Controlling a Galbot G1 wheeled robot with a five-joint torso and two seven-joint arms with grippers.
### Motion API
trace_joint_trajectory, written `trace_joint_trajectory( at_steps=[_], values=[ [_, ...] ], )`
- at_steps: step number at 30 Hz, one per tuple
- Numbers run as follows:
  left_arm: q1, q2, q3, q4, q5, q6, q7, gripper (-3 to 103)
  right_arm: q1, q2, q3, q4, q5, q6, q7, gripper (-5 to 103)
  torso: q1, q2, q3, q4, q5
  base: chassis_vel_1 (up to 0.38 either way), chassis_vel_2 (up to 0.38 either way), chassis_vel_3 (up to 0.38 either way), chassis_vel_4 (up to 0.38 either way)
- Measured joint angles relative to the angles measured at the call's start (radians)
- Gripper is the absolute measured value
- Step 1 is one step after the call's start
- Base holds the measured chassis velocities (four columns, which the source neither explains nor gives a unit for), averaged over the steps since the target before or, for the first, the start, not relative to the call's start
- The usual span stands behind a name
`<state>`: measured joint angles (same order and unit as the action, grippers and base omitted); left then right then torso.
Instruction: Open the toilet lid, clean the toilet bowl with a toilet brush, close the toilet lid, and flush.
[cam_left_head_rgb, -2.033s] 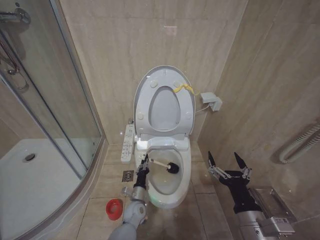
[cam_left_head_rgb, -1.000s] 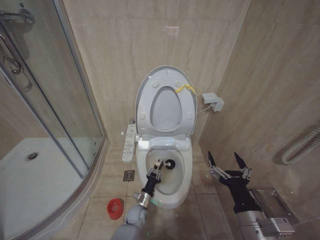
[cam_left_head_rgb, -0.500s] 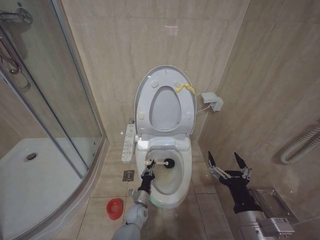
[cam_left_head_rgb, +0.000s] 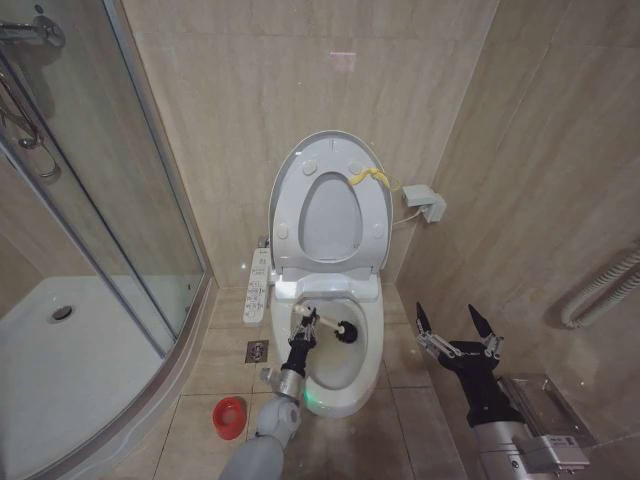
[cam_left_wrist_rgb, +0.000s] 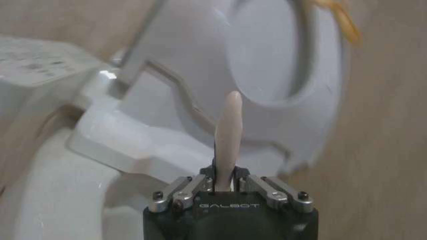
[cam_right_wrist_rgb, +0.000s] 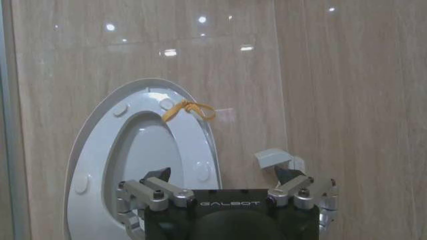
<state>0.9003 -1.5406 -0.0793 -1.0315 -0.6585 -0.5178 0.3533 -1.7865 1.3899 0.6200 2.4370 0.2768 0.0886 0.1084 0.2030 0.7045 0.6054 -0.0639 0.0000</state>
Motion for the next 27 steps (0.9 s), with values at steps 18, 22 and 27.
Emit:
trace_joint_trajectory(
  at_steps=[18,22,27],
  values=[
    [-0.124,0.042,-0.011,0.048,0.165,-0.086,0.119,17,0.0,0.0,0.0,0.0,0.0,0.0,0.0,100,0.0,0.0,0.0,-0.0006,-0.0004,0.0,0.0,0.0,0.0],
    [-0.16,0.058,-0.008,0.075,0.131,-0.096,0.149,16,0.0,0.0,0.0,0.0,0.0,0.0,0.0,100,0.0,0.0,0.0,0.0001,0.0,0.0,0.0,0.0,0.0],
    [-0.159,0.054,-0.009,0.108,0.147,-0.114,0.176,16,0.0,0.0,0.0,0.0,0.0,0.0,0.0,100,0.0,0.0,0.0,-0.0001,-0.0002,0.0,0.0,0.0,0.0]
  ],
)
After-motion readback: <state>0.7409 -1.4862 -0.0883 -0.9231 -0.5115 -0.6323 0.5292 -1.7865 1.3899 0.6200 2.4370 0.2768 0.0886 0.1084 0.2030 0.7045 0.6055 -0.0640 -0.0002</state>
